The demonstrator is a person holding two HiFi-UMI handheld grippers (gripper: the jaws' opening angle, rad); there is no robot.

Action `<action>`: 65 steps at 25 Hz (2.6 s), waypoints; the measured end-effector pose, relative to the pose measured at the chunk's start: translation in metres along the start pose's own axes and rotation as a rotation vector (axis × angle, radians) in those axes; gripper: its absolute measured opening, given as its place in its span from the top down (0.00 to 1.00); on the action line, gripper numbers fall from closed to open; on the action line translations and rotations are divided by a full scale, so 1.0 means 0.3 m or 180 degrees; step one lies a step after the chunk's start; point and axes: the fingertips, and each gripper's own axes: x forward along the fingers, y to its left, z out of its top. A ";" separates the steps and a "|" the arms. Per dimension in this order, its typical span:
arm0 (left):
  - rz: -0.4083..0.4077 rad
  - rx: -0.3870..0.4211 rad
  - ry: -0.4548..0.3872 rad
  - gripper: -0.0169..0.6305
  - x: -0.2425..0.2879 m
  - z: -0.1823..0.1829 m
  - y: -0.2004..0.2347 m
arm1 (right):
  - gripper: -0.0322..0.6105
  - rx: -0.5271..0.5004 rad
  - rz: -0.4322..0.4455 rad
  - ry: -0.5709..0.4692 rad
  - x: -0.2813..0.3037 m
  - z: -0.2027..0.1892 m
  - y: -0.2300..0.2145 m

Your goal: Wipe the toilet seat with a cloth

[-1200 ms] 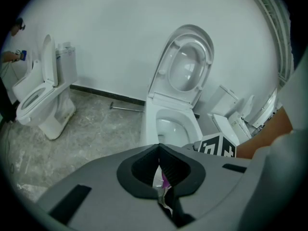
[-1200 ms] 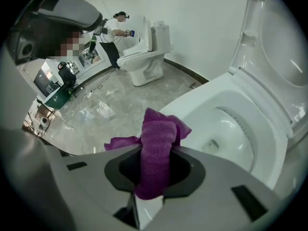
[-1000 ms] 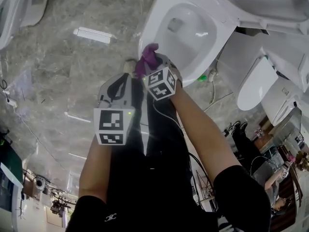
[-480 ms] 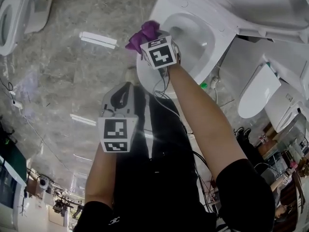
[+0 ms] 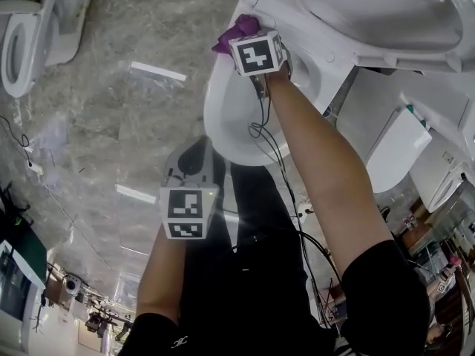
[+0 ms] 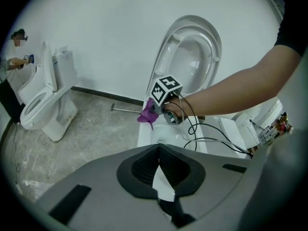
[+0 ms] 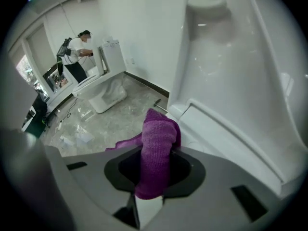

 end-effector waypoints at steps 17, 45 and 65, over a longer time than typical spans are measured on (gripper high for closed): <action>-0.0169 0.0185 -0.0321 0.97 0.026 0.287 -0.243 | 0.80 0.0561 -0.0762 -0.1197 -0.791 -0.003 -0.469; -0.0603 0.0478 -0.0346 0.97 -0.045 0.418 -0.051 | 0.80 0.1321 -0.2356 -0.1668 -1.360 0.334 -0.818; -0.0556 0.0401 -0.0329 0.97 -0.044 0.406 0.025 | 0.80 0.1370 -0.2459 -0.2110 -1.419 0.539 -0.717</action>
